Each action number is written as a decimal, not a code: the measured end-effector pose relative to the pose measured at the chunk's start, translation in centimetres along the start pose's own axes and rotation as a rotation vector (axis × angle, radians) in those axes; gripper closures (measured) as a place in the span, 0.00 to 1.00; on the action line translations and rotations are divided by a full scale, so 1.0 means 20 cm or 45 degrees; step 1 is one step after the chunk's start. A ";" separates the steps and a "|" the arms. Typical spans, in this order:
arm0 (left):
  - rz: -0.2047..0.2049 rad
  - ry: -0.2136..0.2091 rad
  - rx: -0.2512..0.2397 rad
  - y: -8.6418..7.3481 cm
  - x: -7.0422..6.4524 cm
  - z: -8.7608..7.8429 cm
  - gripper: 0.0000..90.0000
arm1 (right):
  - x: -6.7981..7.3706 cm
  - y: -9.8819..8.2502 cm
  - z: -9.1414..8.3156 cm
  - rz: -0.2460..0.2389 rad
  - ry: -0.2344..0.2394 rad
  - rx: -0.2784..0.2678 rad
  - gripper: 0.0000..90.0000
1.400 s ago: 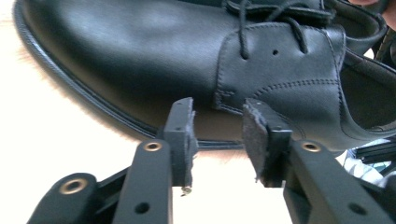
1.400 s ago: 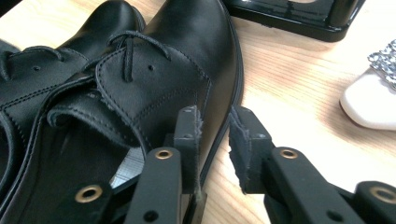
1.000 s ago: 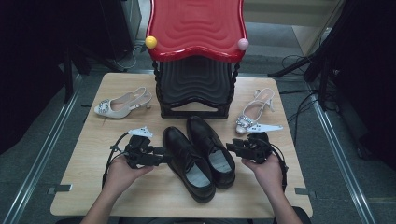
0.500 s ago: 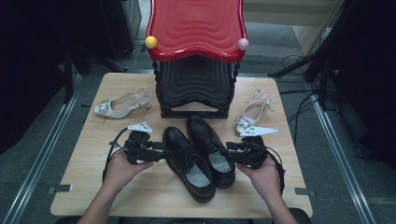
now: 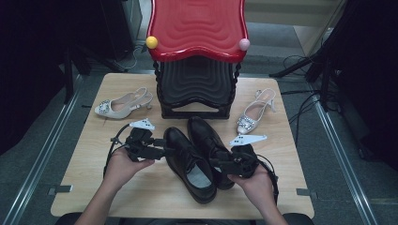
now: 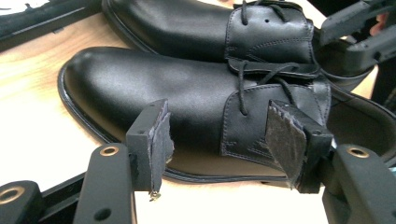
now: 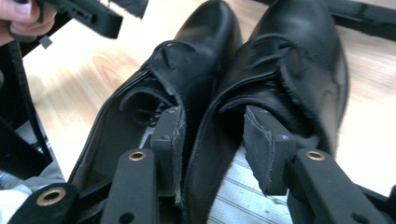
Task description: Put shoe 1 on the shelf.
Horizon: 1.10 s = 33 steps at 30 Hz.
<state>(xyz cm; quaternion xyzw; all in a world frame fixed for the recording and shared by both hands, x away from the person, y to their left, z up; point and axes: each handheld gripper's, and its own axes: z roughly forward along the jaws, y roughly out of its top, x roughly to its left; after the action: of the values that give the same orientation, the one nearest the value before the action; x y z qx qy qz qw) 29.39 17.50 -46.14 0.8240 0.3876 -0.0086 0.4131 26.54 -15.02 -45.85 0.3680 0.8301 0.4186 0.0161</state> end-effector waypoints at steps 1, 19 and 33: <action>0.002 0.000 0.001 0.00 0.00 0.00 0.45 | 0.00 0.00 0.00 0.000 0.000 0.000 0.66; 0.007 0.002 -0.015 0.02 0.01 0.00 0.45 | 0.03 0.03 0.10 0.000 -0.045 0.083 0.65; -0.008 0.023 -0.032 0.00 0.03 -0.03 0.45 | 0.04 0.08 0.24 -0.015 -0.082 0.198 0.65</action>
<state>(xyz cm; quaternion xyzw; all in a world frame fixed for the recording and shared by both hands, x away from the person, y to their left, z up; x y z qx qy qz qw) 29.77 18.25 -45.95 0.8176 0.3939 0.0026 0.4200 28.52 -10.66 -47.62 0.3766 0.8613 0.3406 0.0167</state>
